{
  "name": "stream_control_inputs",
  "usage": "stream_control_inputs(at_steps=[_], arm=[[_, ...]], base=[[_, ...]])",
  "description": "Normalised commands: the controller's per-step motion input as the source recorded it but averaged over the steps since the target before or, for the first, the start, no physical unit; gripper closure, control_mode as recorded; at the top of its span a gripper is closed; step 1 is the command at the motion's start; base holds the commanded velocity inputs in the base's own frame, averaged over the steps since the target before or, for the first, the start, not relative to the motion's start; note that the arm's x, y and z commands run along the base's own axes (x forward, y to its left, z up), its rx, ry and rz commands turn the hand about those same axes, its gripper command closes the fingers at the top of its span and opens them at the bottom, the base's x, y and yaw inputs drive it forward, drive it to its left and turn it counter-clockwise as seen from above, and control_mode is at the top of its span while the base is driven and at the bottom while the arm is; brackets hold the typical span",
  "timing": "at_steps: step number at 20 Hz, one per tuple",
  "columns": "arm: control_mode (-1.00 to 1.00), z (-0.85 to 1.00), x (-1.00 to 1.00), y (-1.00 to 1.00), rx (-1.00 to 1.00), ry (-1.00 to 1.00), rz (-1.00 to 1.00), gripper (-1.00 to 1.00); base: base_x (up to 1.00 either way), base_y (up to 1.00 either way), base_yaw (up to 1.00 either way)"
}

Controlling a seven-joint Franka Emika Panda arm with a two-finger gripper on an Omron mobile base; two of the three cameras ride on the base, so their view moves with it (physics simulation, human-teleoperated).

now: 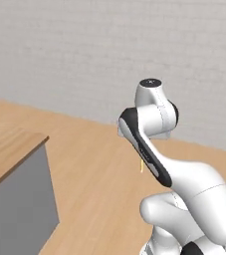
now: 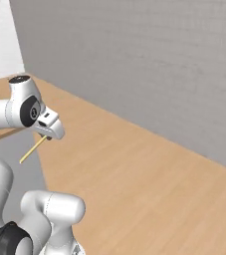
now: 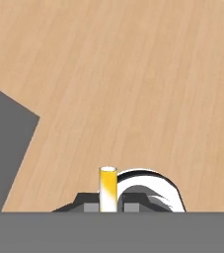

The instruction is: Take a straw from the drawer in front and place it inside the glass cup on the dining counter.

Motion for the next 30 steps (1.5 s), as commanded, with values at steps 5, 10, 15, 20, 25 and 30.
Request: stream_control_inputs(at_steps=[5,10,15,20,25,30], arm=[[1.00,0.00,0.00,0.00,0.00,0.00,0.00,1.00],[1.00,0.00,0.00,0.00,0.00,0.00,0.00,1.00],[1.00,0.00,0.00,0.00,0.00,0.00,0.00,1.00],[1.00,0.00,0.00,0.00,0.00,0.00,0.00,1.00],[1.00,0.00,0.00,0.00,0.00,0.00,0.00,1.00],[1.00,0.00,0.00,0.00,0.00,0.00,0.00,1.00]], base=[[0.94,-0.59,0.59],[0.86,-0.65,0.59],[0.83,-0.68,0.58],[0.81,-0.66,0.57],[0.77,-0.68,0.57],[0.79,-0.71,0.55]])
